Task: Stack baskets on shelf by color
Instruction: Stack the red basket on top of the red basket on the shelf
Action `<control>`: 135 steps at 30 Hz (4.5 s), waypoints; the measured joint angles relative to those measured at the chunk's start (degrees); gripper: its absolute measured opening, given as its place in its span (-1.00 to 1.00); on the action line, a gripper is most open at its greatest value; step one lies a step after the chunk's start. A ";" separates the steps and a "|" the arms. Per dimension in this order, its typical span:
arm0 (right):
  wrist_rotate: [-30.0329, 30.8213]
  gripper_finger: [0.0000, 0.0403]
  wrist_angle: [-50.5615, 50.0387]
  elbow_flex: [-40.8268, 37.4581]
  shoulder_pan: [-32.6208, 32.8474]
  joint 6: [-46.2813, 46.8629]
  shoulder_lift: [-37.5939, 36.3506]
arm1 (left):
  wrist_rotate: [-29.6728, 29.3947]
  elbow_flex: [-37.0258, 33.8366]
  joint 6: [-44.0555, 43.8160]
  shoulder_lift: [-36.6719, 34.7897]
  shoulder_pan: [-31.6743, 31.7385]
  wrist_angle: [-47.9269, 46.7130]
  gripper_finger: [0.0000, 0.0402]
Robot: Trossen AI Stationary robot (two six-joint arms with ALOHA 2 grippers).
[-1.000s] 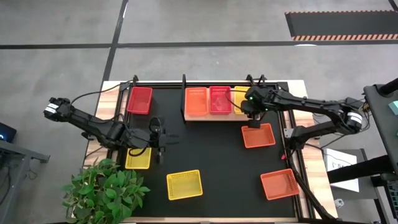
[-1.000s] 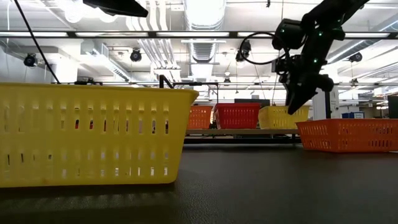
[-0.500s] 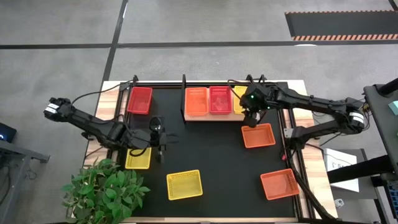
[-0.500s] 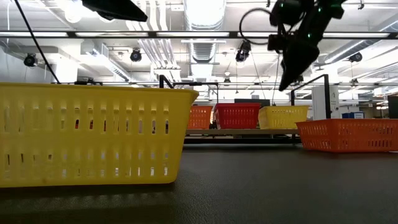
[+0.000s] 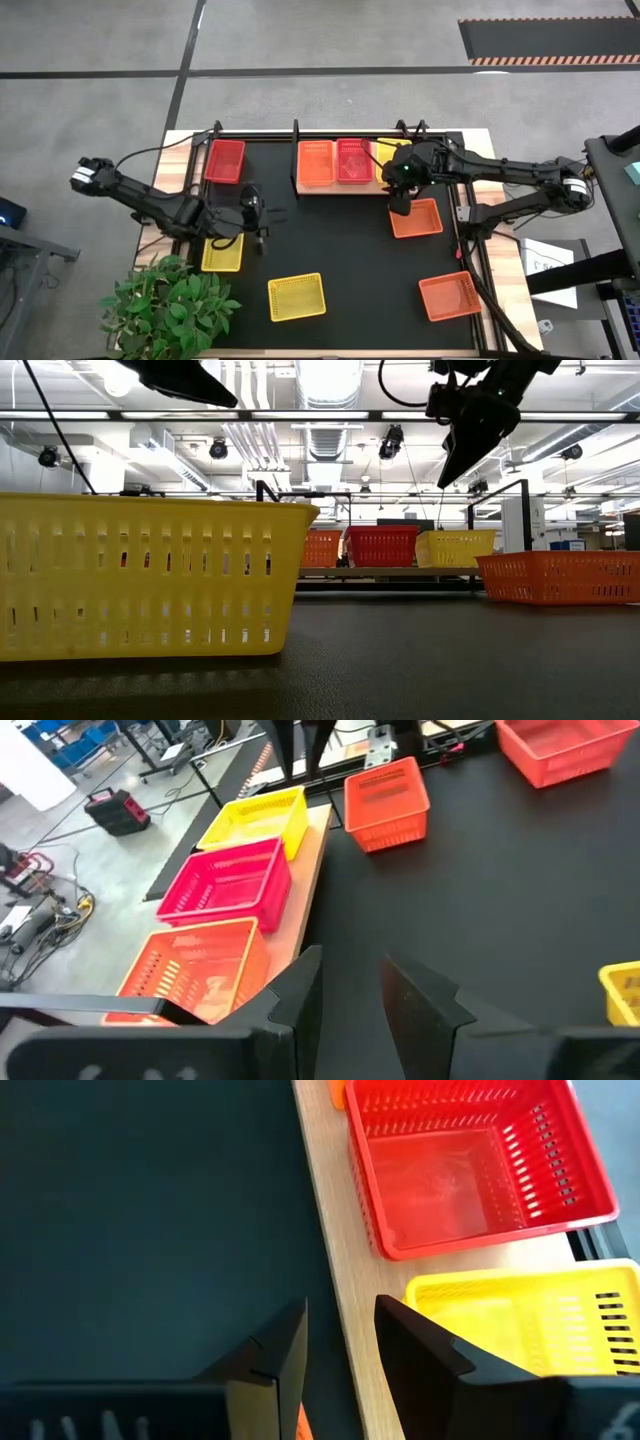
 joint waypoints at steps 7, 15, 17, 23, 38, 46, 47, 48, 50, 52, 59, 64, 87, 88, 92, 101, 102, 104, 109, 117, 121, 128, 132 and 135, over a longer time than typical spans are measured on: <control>0.06 -0.45 0.82 -0.26 2.17 2.37 -0.13 | -1.00 -0.45 -4.83 0.02 4.00 -1.32 -0.57; -0.15 -0.45 20.24 -7.48 7.35 -2.70 -1.62 | -4.82 -0.46 -18.82 0.16 13.76 -11.30 -0.57; -0.18 -0.46 24.95 -9.04 7.57 -6.00 -2.06 | -4.80 -0.46 -24.82 0.74 17.12 -15.53 -0.57; -0.02 -0.52 32.47 -9.64 7.40 -13.38 -3.61 | -2.66 -0.42 -43.86 1.68 27.72 -31.88 -0.57; 0.15 -0.54 29.00 -10.84 7.37 -13.94 -6.82 | 18.24 -0.55 -42.96 4.67 46.57 -36.46 -0.54; 0.07 -0.37 29.46 -10.96 5.20 -14.12 -7.09 | 17.94 -0.55 -42.85 7.70 47.12 -36.56 -0.16; 0.17 -0.35 29.50 -10.99 4.85 -14.32 -7.01 | 17.01 -0.55 -42.87 8.17 47.24 -36.61 -0.10; 0.15 -0.33 29.52 -10.99 4.53 -14.80 -6.95 | 15.43 -0.55 -42.84 8.65 47.46 -36.58 -0.06; 0.02 -0.32 29.70 -11.02 3.88 -15.40 -6.86 | 12.05 -0.55 -42.73 9.86 48.23 -36.49 0.01; -0.01 -0.31 29.98 -10.98 3.48 -15.29 -6.86 | 10.82 -0.76 -41.97 11.40 49.14 -36.25 0.03; -0.02 -0.31 29.99 -10.86 3.33 -14.12 -6.84 | 5.71 -1.29 -38.52 19.31 52.65 -35.06 -0.04; 0.00 -0.31 29.98 -10.86 3.33 -12.05 -6.84 | 5.86 -0.99 -35.53 25.44 54.85 -33.10 -0.13; -5.51 -0.37 32.83 -13.04 7.61 -0.39 -6.06 | -7.44 1.07 -24.74 10.64 50.07 -33.84 -1.00; -5.49 -0.37 33.35 -13.09 8.01 -0.38 -5.81 | -7.48 1.55 -23.14 8.70 49.07 -33.20 -1.00; -5.48 -0.36 35.55 -13.07 9.43 -0.38 -5.46 | -7.55 2.84 -15.56 1.15 43.13 -27.56 -1.00; -6.23 -0.34 35.99 -13.07 10.91 1.09 -5.49 | -0.31 2.62 0.45 -8.74 26.08 -6.26 -1.00; -6.27 -0.32 35.94 -13.07 10.91 1.72 -5.46 | 0.70 2.62 0.62 -9.15 24.70 -5.40 -1.00; -6.32 -0.28 35.83 -13.07 10.91 2.46 -5.46 | 1.74 2.62 0.66 -9.51 22.36 -4.91 -1.00; -6.29 -0.11 35.88 -13.07 10.91 2.99 -5.46 | 6.15 2.57 0.94 -8.87 18.37 -4.78 -1.00; -6.29 0.07 36.58 -13.07 10.91 0.72 -5.56 | 21.76 2.72 5.13 -5.07 13.94 -4.76 -1.00; -6.29 0.07 38.14 -13.07 10.91 0.47 -5.94 | 24.87 3.28 5.07 -4.22 12.15 -4.39 -1.00; -6.37 0.07 44.06 -12.40 10.91 -3.61 -6.26 | 33.23 3.32 4.58 -3.02 9.27 -2.29 -1.00; -7.89 0.07 48.10 -11.67 10.91 -7.94 -6.27 | 36.26 3.32 4.50 -1.53 7.75 -1.74 -1.00; -8.05 0.07 47.97 -9.29 10.91 -10.60 -6.24 | 38.79 3.32 3.66 -0.32 7.06 -1.75 -1.00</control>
